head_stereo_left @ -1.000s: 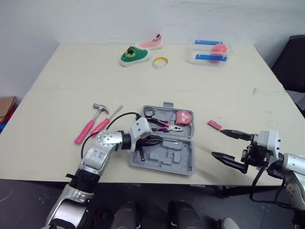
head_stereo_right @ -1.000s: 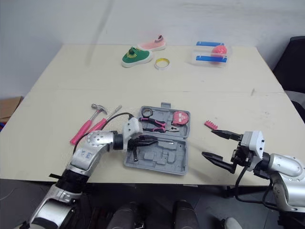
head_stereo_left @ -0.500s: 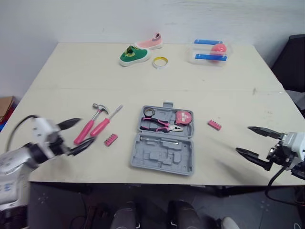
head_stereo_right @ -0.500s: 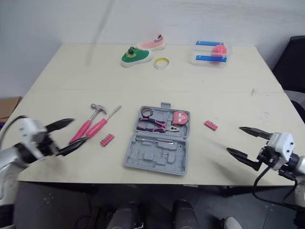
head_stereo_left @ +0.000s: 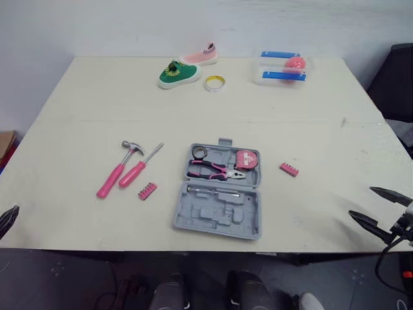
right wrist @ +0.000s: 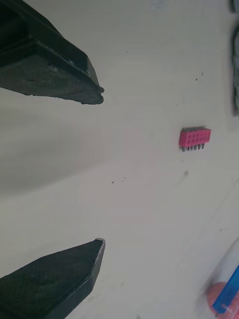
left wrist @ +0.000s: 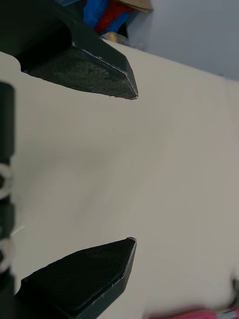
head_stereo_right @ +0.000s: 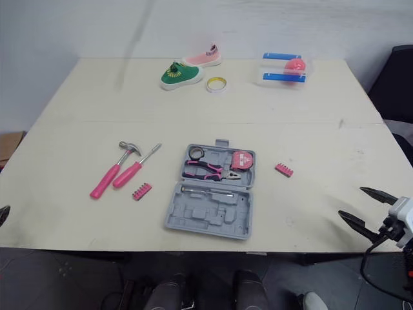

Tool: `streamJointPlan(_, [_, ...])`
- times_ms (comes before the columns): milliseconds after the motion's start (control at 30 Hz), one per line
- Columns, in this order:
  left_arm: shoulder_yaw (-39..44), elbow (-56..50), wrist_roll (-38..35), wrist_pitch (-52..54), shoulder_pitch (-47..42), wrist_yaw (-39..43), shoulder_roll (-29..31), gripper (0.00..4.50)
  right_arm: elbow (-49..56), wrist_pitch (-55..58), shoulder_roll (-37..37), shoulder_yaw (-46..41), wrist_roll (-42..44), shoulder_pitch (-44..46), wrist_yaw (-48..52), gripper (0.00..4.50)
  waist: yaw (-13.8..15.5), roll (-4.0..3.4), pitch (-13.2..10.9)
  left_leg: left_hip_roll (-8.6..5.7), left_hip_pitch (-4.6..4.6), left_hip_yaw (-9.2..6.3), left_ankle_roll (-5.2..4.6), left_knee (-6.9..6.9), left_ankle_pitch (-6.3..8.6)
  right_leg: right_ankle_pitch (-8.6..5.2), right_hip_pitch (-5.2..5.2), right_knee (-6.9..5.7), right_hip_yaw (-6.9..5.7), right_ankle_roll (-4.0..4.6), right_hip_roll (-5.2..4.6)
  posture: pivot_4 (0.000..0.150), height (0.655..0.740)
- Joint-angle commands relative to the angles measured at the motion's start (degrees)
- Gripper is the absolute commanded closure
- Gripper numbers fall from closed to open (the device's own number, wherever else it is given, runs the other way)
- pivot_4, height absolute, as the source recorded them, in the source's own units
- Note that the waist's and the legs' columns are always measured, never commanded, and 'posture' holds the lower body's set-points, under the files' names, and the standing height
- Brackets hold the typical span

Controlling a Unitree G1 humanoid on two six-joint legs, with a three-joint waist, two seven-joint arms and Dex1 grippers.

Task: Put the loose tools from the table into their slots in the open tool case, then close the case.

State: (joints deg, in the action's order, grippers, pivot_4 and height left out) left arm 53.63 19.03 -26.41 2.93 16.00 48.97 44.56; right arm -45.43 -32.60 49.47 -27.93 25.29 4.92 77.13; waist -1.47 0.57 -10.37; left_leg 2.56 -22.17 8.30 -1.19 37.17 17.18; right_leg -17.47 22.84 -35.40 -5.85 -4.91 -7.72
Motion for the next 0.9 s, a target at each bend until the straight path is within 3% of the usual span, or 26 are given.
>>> streamJointPlan(33, [0.40,-2.49,-1.68,-0.50,-0.36,-0.43,-0.06,0.02,1.21,-0.14,0.27,-1.17,2.37,1.80,1.61,0.00,-0.17,-0.02,-0.01,0.00,0.00,0.00,0.01,0.00,-0.01,0.00,0.00,-0.01,0.01,0.00,0.00,0.150,0.7400])
streamJointPlan(167, [-3.61,-7.71,-2.10,2.28,-2.15,-0.97,-0.05,0.02,9.76,4.87,-3.45,1.27,5.34,3.73,1.52,0.00,-0.32,-0.02,-0.01,0.12,0.02,0.00,0.12,-0.04,-0.07,0.00,0.00,-0.03,-0.02,0.01,0.07,0.150,0.7400])
streamJointPlan(300, [-9.39,-14.19,-3.48,12.21,-5.37,-1.87,2.44,0.02,24.33,12.20,-7.72,4.92,9.05,3.27,0.78,0.00,-0.19,-0.04,-0.02,0.15,0.02,-0.01,0.21,-0.04,-0.14,0.00,0.05,-0.17,0.00,0.05,0.10,0.150,0.7400])
streamJointPlan(500, [-14.49,-16.92,-3.49,22.07,-8.28,-2.12,6.11,0.02,34.46,17.47,-9.76,7.06,9.96,2.50,-2.07,0.00,-0.13,-0.05,-0.02,0.12,-0.03,0.06,0.36,-0.08,-0.22,-0.01,0.12,-0.18,-0.07,0.07,0.11,0.150,0.7400])
streamJointPlan(667, [-26.71,-13.06,1.12,27.44,-19.01,-3.02,9.16,0.02,41.20,20.13,-11.83,10.43,10.88,3.97,-1.81,0.00,-0.01,-0.03,-0.03,0.12,-0.03,0.09,0.29,-0.02,-0.24,0.00,0.11,-0.23,-0.12,0.06,0.16,0.150,0.7400])
streamJointPlan(900, [-33.96,-7.01,5.67,28.82,-27.52,-5.30,8.89,0.02,43.86,20.66,-12.40,11.43,11.15,4.18,-1.32,0.00,-0.19,-0.01,-0.04,0.11,-0.04,0.19,0.48,-0.07,-0.40,0.01,0.23,-0.33,-0.12,0.06,0.22,0.150,0.7400])
